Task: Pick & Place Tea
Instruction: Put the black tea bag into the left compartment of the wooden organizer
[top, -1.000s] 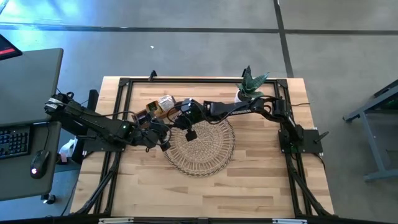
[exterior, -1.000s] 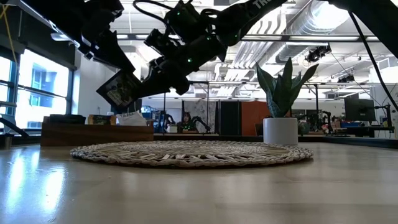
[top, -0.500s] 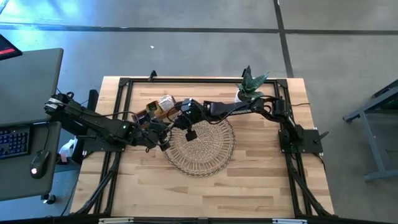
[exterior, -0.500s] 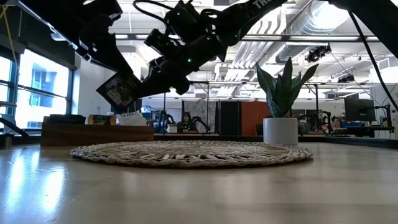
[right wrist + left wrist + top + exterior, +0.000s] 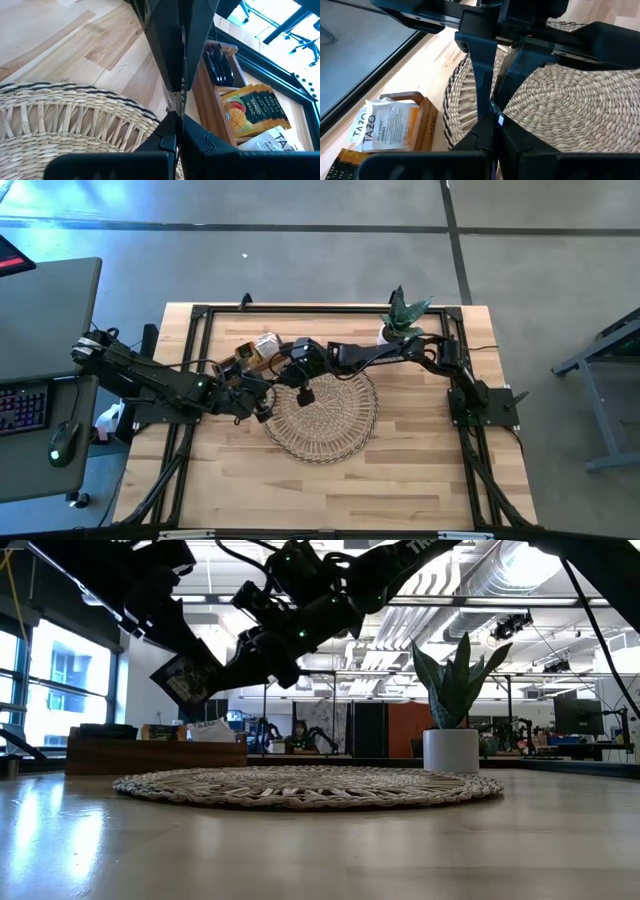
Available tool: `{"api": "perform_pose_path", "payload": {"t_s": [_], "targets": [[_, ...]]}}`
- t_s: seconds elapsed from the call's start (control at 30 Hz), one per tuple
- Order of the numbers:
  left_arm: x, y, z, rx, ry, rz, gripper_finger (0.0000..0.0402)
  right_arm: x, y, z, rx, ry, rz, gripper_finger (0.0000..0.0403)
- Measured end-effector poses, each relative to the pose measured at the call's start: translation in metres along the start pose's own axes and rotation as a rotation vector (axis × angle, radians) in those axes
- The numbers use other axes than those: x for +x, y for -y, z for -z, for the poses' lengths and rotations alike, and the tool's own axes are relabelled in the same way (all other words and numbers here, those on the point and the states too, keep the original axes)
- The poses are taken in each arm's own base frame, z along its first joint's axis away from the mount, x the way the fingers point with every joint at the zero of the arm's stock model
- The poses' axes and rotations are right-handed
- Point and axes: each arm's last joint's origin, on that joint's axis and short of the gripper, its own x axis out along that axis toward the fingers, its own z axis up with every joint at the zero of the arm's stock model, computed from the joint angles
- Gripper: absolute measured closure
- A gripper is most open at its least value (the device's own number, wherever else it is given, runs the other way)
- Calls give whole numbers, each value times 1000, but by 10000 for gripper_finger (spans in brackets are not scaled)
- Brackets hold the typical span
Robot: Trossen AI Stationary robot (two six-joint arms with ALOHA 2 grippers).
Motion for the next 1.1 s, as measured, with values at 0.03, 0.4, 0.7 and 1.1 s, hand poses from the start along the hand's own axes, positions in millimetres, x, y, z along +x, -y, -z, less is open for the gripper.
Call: {"api": "perform_pose_path", "payload": {"t_s": [0.03,0.4,0.7,1.1], "targets": [[0,0,0,-1,3,-4,393,0,0,0,0,0,-2,400],[-4,-10,4,-34,0,-113,400,-1,3,6,8,-103,90,349],[-28,-50,25,-217,-31,-383,401,-6,3,28,64,-338,109,307],[-40,-71,41,-239,-65,-555,402,-5,-3,24,81,-239,-43,317]]}}
